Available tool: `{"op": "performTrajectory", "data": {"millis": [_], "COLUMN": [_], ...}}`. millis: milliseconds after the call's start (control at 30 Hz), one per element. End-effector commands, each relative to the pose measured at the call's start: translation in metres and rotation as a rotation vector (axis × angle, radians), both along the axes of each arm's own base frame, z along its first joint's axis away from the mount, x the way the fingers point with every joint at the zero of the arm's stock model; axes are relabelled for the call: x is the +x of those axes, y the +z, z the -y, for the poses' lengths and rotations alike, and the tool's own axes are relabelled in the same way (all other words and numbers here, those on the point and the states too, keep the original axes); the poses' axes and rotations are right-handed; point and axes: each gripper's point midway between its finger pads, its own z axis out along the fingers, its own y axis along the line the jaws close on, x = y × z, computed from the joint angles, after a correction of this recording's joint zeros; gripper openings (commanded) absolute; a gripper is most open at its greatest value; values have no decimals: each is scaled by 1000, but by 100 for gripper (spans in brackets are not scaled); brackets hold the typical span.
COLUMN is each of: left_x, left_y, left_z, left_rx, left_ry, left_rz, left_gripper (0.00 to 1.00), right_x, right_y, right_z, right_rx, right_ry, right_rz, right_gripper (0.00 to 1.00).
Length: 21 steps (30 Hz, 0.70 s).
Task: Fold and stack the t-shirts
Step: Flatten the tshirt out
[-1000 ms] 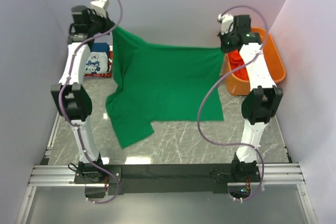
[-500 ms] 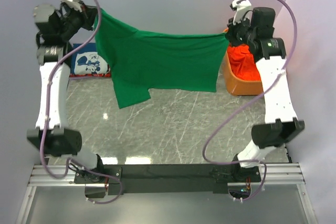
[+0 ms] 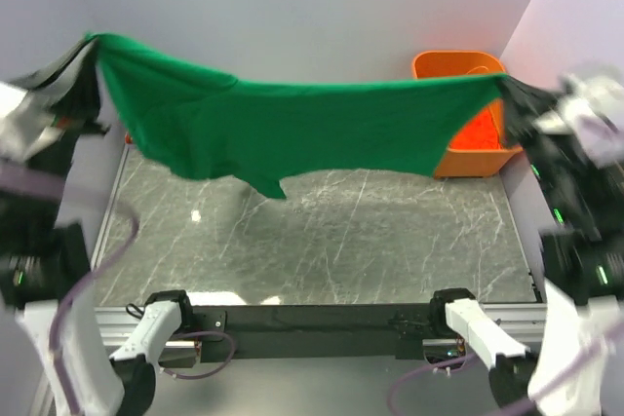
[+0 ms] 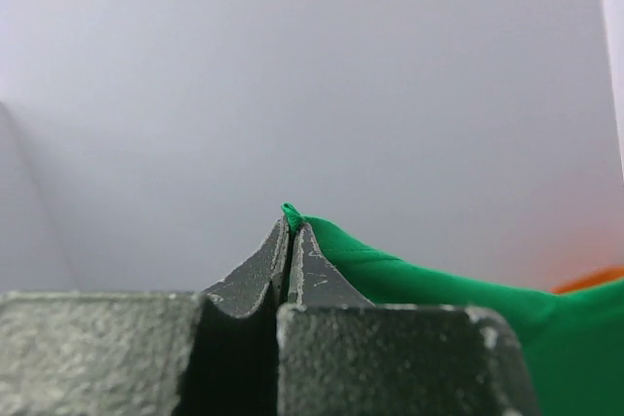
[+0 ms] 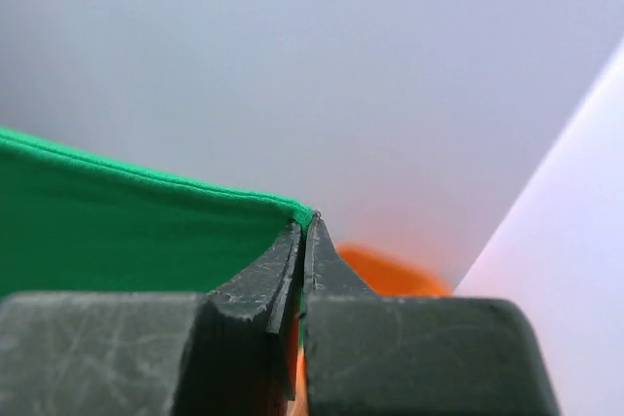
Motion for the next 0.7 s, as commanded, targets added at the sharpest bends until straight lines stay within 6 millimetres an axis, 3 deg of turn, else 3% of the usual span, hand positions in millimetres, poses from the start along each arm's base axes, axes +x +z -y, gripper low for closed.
{"op": "performTrajectory", "data": {"millis": [0,33,133,200,300,400,467,500,567,600,667], "left_x": [-39,-58,-84,-88,-76,-41,5,17,39,59,76], "left_y": [26,38,52,55,46,13,-44,-62,-100,-140,-178], "left_z": [-6,-5,-1,-1,-2,2,4,4,5,6,7], "left_rx": [-60,-60,-60,-59,-57,-49,-35,-37,-33,-33,-27], "left_ry": [36,39,31,30,33,-5,-39,-45,-61,-76,-95], "left_rz": [90,130,164,154,106,-22,-181,-229,-320,-416,-482], "left_gripper": [0,1,1,1,1,1,1,1,1,1,1], "right_x": [-41,-61,-85,-87,-72,-41,-2,2,29,50,68], "right_y": [39,48,58,58,45,19,-18,-20,-55,-89,-121], "right_z": [12,15,20,21,20,15,7,7,0,-3,-11], "right_rx": [47,54,50,44,17,-21,-48,-52,-76,-91,-121], "right_ry": [-47,-52,-70,-77,-80,-69,-44,-44,-13,-2,36], "right_rz": [173,217,265,265,217,143,40,32,-51,-131,-192], "right_gripper": [0,0,0,0,0,0,0,0,0,0,0]}}
